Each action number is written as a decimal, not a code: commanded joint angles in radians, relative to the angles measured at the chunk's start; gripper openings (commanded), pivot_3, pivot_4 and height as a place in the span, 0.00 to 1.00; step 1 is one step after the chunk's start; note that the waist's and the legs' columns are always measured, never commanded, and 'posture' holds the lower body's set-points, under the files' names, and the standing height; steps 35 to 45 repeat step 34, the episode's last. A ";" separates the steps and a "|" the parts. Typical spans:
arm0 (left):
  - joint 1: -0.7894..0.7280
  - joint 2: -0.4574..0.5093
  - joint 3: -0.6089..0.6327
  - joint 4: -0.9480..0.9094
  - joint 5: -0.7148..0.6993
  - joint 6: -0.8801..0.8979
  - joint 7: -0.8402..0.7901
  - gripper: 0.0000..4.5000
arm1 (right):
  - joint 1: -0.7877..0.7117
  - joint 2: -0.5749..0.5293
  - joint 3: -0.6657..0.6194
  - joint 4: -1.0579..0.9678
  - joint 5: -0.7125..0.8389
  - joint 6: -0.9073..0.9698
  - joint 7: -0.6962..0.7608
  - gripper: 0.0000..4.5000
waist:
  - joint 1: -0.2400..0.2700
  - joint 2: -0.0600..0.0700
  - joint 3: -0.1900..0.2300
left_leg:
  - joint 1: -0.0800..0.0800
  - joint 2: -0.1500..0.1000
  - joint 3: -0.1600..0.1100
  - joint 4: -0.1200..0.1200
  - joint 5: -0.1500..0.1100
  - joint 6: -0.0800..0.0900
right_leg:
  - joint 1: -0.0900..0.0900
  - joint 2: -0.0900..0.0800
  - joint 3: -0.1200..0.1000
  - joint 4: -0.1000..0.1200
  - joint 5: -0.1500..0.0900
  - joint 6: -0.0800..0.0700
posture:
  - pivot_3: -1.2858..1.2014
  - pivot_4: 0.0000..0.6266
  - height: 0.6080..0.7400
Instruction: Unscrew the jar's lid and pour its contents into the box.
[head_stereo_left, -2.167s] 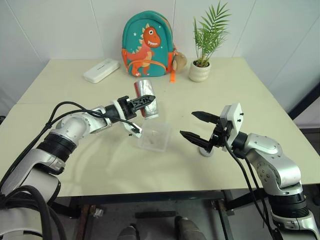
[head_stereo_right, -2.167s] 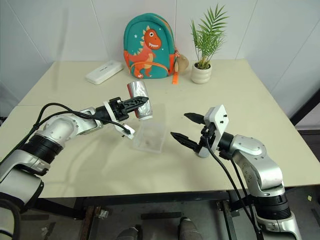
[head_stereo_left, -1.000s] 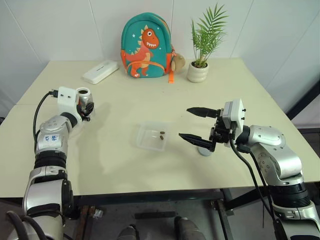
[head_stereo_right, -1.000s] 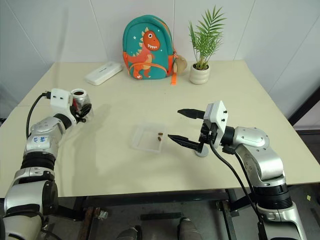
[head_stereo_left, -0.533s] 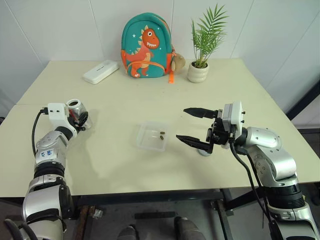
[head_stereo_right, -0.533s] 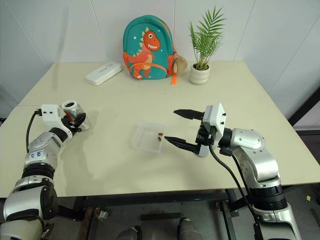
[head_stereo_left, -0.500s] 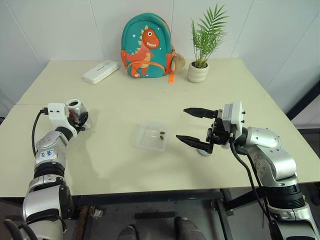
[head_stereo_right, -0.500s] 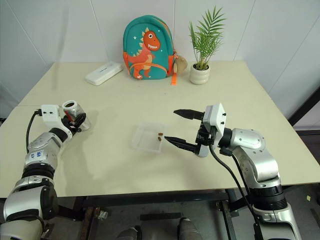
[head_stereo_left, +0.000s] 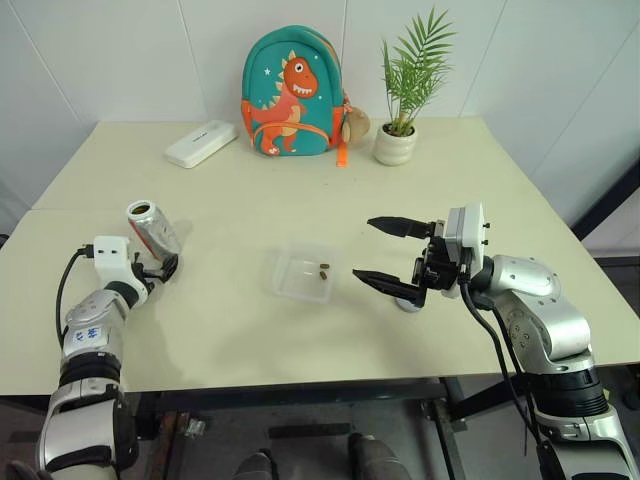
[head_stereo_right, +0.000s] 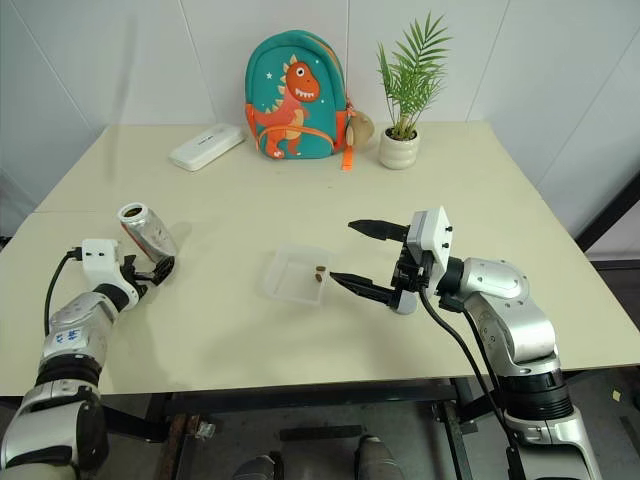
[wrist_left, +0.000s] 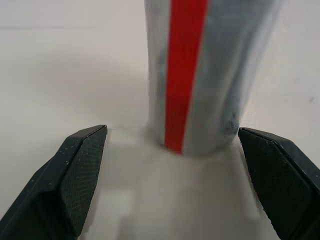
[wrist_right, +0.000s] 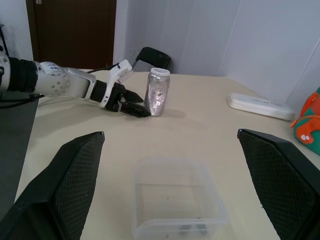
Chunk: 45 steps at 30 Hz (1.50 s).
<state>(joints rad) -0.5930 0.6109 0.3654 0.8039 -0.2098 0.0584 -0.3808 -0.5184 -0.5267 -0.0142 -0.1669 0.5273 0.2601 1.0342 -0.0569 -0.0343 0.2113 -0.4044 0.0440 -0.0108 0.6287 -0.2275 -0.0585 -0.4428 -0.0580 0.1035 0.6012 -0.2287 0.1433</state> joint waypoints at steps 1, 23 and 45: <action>0.084 0.032 0.024 -0.171 -0.013 0.064 0.025 1.00 | 0.027 0.000 -0.014 -0.050 0.025 0.004 -0.004 1.00 | 0.000 0.000 0.000 | 0.000 0.000 0.000 0.000 0.000 0.000 | 0.000 0.000 0.000 0.000 0.000 0.000 | 0.52 0.24 1.00; 0.400 0.232 -0.101 -0.907 -0.180 0.035 -0.575 1.00 | 0.064 -0.173 -0.108 0.096 -0.012 -0.053 0.094 1.00 | -0.017 -0.001 -0.001 | 0.001 0.004 0.006 -0.006 0.000 0.000 | 0.002 0.000 0.002 -0.017 -0.003 -0.022 | 0.52 0.24 1.00; 0.312 0.205 -0.118 -0.856 -0.184 0.041 -0.582 1.00 | 0.050 -0.153 -0.123 0.103 -0.031 -0.035 0.021 1.00 | -0.030 -0.001 -0.001 | 0.002 0.004 0.007 -0.004 0.000 0.001 | 0.001 0.002 0.006 -0.014 -0.003 -0.020 | 0.52 0.24 1.00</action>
